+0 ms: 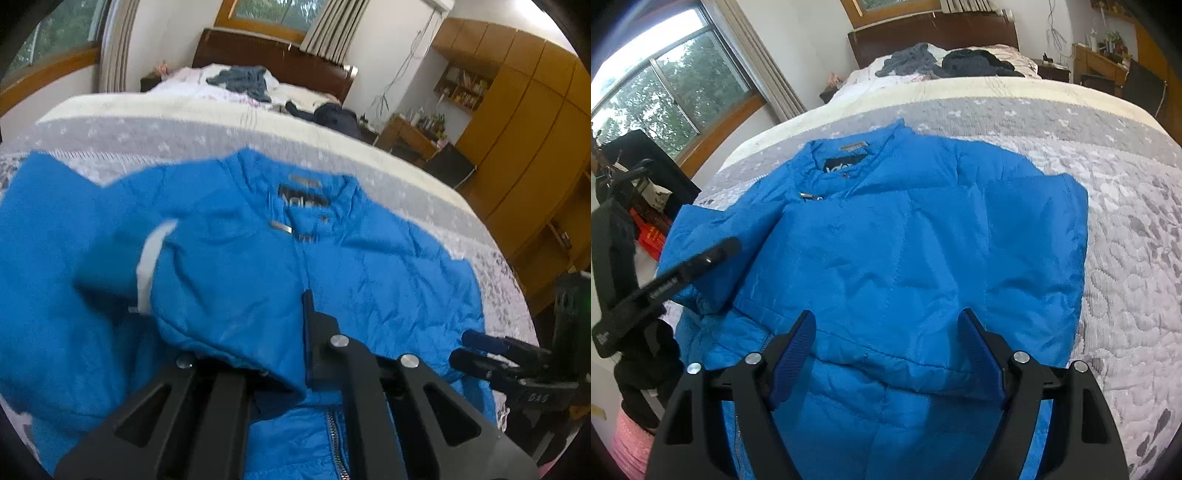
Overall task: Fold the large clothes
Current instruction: 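Fold the held sleeve across the jacket front with the left gripper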
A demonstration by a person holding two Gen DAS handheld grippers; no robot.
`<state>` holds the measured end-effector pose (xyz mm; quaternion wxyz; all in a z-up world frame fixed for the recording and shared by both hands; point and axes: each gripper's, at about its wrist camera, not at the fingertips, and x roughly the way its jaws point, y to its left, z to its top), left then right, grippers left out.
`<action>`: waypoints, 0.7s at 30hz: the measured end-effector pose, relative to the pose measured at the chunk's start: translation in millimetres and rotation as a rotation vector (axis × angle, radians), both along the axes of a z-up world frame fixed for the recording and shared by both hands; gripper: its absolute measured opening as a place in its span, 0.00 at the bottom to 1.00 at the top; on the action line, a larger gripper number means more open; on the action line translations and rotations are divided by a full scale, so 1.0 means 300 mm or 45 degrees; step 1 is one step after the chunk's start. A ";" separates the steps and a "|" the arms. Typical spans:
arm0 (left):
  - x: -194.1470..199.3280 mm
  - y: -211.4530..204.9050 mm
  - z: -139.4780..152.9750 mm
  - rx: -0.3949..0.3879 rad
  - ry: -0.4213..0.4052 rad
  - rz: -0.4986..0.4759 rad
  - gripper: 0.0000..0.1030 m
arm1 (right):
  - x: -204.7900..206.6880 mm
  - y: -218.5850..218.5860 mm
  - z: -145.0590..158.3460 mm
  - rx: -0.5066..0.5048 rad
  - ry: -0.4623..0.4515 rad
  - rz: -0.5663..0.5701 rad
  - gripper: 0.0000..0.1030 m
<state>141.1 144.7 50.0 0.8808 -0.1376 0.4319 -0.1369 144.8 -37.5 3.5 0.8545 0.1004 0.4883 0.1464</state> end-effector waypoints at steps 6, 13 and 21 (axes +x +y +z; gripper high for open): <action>0.026 -0.016 -0.072 -0.019 0.074 -0.043 0.10 | 0.012 0.000 -0.032 -0.003 0.026 -0.003 0.77; -0.103 0.046 0.046 -0.079 0.016 -0.157 0.65 | 0.007 0.000 -0.022 0.000 0.018 -0.001 0.77; -0.239 0.312 0.198 -0.002 -0.206 0.008 0.69 | 0.000 0.085 0.052 0.114 0.026 0.103 0.77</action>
